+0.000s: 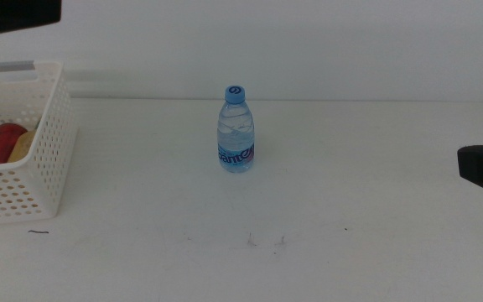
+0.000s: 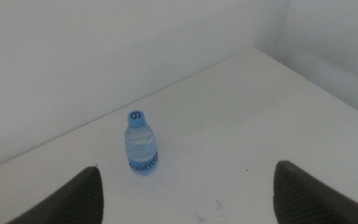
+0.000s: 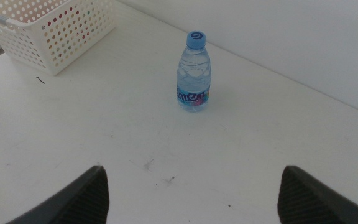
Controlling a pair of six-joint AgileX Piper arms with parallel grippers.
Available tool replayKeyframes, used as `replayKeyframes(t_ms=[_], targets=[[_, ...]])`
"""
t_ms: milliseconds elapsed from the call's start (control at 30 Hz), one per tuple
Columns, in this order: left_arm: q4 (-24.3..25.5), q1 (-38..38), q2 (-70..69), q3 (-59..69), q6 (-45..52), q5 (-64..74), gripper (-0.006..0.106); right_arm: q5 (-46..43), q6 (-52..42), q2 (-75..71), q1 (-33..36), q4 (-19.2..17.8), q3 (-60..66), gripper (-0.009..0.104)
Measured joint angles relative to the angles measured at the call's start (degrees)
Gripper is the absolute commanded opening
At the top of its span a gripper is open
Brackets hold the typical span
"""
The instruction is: Use arms to grab the bottles and put them into the dustbin to the left of the table.
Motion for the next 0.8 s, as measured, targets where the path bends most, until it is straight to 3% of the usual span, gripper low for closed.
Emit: replayKeyframes(t_ms=[333, 500, 667, 800], targets=[[0.0, 0.0, -0.2, 1.9, 0.0, -6.5, 0.094, 0.0, 0.0, 0.0, 0.0, 0.0, 0.0, 0.088], [0.5, -0.3, -1.8, 16.9, 0.0, -26.3, 0.094, 0.0, 0.0, 0.0, 0.0, 0.0, 0.0, 0.088], [6.0, -0.4, -2.3, 35.8, -4.3, -44.8, 0.094, 0.0, 0.0, 0.0, 0.0, 0.0, 0.0, 0.088], [14.6, -0.4, -2.2, 47.4, -14.5, -60.5, 0.094, 0.0, 0.0, 0.0, 0.0, 0.0, 0.0, 0.088]])
